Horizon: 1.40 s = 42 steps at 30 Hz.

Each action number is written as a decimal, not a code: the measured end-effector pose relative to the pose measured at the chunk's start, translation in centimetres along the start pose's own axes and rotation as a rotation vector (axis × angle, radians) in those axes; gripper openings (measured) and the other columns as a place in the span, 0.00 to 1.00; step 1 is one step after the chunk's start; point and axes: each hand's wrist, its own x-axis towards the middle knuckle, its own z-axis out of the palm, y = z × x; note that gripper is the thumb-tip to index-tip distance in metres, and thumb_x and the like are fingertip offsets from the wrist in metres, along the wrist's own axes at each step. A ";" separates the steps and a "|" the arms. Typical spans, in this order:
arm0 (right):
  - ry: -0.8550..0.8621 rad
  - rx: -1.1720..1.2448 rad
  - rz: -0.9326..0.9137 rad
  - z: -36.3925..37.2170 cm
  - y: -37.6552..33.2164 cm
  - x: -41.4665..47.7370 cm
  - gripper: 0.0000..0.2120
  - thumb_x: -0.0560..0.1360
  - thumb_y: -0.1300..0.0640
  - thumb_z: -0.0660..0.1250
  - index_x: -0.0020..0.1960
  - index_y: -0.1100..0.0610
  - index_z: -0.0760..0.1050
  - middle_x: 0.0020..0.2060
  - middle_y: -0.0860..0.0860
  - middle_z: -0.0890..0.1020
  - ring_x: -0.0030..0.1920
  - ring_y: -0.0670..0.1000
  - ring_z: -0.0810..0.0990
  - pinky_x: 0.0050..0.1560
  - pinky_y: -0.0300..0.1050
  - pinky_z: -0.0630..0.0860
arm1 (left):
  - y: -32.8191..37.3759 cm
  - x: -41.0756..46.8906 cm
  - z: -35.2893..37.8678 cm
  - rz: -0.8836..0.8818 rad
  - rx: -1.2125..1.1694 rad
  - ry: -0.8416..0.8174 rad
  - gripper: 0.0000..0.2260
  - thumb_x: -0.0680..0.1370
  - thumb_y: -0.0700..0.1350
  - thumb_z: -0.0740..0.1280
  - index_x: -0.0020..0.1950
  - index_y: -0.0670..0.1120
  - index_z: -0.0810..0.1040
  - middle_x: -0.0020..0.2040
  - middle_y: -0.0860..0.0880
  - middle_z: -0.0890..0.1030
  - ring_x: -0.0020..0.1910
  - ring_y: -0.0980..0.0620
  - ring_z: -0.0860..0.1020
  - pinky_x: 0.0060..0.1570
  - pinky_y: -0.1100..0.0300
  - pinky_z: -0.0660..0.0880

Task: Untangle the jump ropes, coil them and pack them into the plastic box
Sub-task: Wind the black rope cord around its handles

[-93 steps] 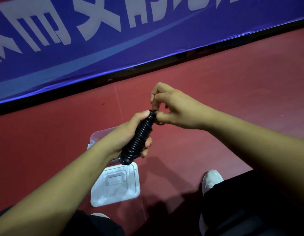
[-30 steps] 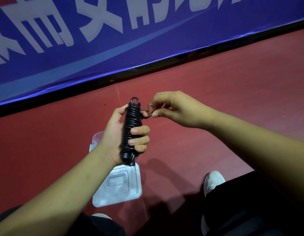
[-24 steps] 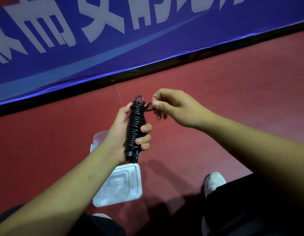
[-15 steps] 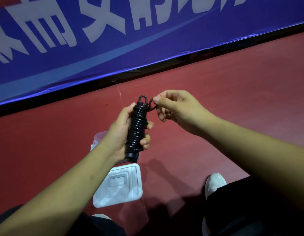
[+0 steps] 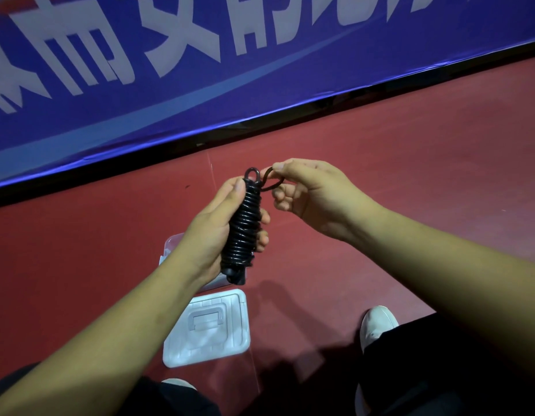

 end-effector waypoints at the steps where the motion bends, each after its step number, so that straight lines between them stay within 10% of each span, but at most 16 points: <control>1: -0.004 0.029 0.005 0.0 -0.1 0.0 0.07 0.79 0.65 0.62 0.43 0.63 0.76 0.41 0.55 0.83 0.31 0.49 0.73 0.31 0.40 0.71 | 0.1 -0.1 0.1 0.002 -0.002 0.008 0.13 0.79 0.55 0.61 0.59 0.50 0.75 0.38 0.41 0.78 0.29 0.44 0.76 0.31 0.56 0.75; 17: -0.161 0.232 0.043 0.3 -0.8 -0.6 0.07 0.79 0.71 0.57 0.52 0.70 0.74 0.47 0.62 0.83 0.44 0.52 0.85 0.51 0.43 0.82 | 1.1 -0.3 0.1 -0.037 -0.245 -0.022 0.20 0.76 0.62 0.58 0.50 0.48 0.79 0.34 0.47 0.76 0.25 0.52 0.74 0.24 0.63 0.73; 25: -0.093 -0.017 -0.035 0.0 -1.5 -0.4 0.07 0.77 0.71 0.63 0.52 0.67 0.77 0.43 0.63 0.81 0.34 0.49 0.82 0.40 0.39 0.82 | 1.3 -0.4 -0.4 -0.076 -0.125 -0.031 0.22 0.79 0.54 0.59 0.66 0.42 0.74 0.42 0.43 0.79 0.32 0.45 0.76 0.30 0.56 0.76; 42: -0.076 -0.423 -0.017 0.0 -1.3 -0.4 0.03 0.74 0.70 0.69 0.42 0.67 0.80 0.30 0.57 0.81 0.30 0.51 0.80 0.36 0.40 0.80 | -0.3 0.5 -0.7 -0.117 0.065 -0.015 0.23 0.77 0.60 0.63 0.56 0.40 0.75 0.38 0.42 0.77 0.28 0.46 0.74 0.27 0.59 0.73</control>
